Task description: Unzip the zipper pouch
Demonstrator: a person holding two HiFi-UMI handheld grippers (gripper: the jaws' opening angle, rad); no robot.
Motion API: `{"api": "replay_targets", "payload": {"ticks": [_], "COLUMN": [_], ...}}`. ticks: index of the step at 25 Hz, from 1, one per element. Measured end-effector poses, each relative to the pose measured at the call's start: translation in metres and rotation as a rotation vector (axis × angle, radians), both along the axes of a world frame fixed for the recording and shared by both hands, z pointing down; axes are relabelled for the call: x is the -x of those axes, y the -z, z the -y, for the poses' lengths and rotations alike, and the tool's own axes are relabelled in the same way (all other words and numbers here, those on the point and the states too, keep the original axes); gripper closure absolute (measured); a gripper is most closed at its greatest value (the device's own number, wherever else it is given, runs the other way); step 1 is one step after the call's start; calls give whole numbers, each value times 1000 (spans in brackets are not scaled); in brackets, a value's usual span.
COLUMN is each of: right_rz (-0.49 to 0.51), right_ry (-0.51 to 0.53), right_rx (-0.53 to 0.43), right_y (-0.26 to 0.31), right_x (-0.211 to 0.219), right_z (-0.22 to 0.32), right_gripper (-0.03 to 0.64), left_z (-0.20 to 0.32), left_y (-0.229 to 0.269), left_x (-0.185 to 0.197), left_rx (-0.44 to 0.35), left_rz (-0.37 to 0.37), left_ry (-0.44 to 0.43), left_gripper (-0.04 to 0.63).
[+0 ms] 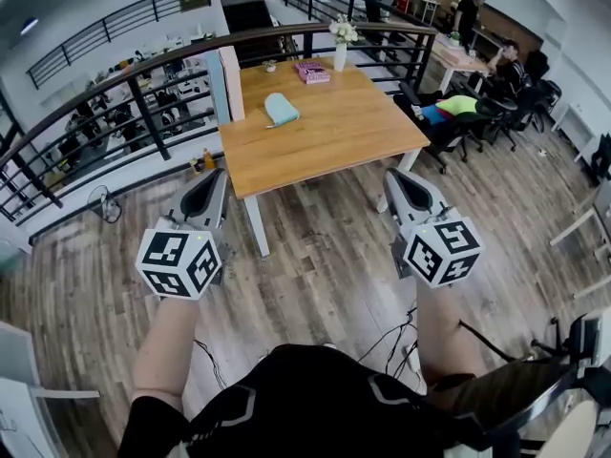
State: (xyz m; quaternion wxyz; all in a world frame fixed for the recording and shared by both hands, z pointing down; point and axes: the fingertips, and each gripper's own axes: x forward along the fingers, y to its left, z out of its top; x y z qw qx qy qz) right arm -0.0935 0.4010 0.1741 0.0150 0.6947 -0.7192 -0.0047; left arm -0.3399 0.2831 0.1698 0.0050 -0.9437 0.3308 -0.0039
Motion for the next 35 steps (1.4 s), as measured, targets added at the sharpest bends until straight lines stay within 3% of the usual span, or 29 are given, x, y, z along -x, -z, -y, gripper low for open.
{"api": "replay_targets", "payload": {"ticks": [3, 7, 16, 19, 20, 22, 29, 35], "right_rz": [-4, 13, -40, -49, -51, -42, -19, -4], "right_ry": [4, 40, 93, 112, 119, 128, 128, 161], "right_rx": [-5, -5, 17, 33, 36, 32, 19, 19], "right_y": [3, 0, -7, -13, -14, -16, -20, -26], "right_x": [-3, 0, 3, 0, -2, -8, -38, -62], "right_z": [-1, 1, 11, 16, 17, 18, 15, 10], "right_gripper": [607, 607, 591, 545, 528, 462, 381, 312], "left_z": [-3, -5, -13, -16, -17, -18, -22, -28], "left_y": [3, 2, -11, -23, -26, -30, -39, -42], "left_x": [-3, -8, -29, -38, -40, -44, -71, -97], "left_rx": [-22, 9, 17, 37, 38, 35, 26, 32], "left_rz": [20, -18, -1, 24, 30, 41, 67, 47], "left_ry": [1, 5, -16, -47, -47, -43, -44, -32], "left_gripper": [566, 566, 550, 395, 377, 362, 305, 304]}}
